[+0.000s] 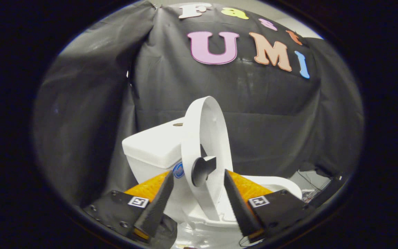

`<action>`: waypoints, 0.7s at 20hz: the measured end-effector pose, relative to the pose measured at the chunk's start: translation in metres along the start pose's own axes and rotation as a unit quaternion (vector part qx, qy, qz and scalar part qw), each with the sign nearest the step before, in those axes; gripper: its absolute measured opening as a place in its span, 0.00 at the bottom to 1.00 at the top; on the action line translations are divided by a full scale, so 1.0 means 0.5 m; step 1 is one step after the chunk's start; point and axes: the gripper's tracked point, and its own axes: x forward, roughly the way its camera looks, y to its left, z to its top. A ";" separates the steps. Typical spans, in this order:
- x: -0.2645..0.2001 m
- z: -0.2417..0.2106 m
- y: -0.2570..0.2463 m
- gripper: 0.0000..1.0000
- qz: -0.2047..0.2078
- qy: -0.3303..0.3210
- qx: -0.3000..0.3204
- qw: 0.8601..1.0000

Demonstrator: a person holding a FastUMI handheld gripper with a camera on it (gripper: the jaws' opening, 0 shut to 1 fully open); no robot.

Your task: Open the toilet lid.

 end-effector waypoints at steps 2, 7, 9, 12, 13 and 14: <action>-0.015 0.004 -0.002 0.97 0.019 -0.001 0.017 1.000; -0.061 0.045 -0.043 1.00 0.033 -0.031 0.026 0.999; -0.074 0.055 -0.061 0.99 0.035 -0.038 0.019 0.998; -0.090 0.058 -0.089 0.99 0.035 -0.042 0.011 0.998; -0.094 0.059 -0.096 0.99 0.035 -0.041 0.007 0.999; -0.099 0.057 -0.101 0.99 0.035 -0.039 0.002 0.999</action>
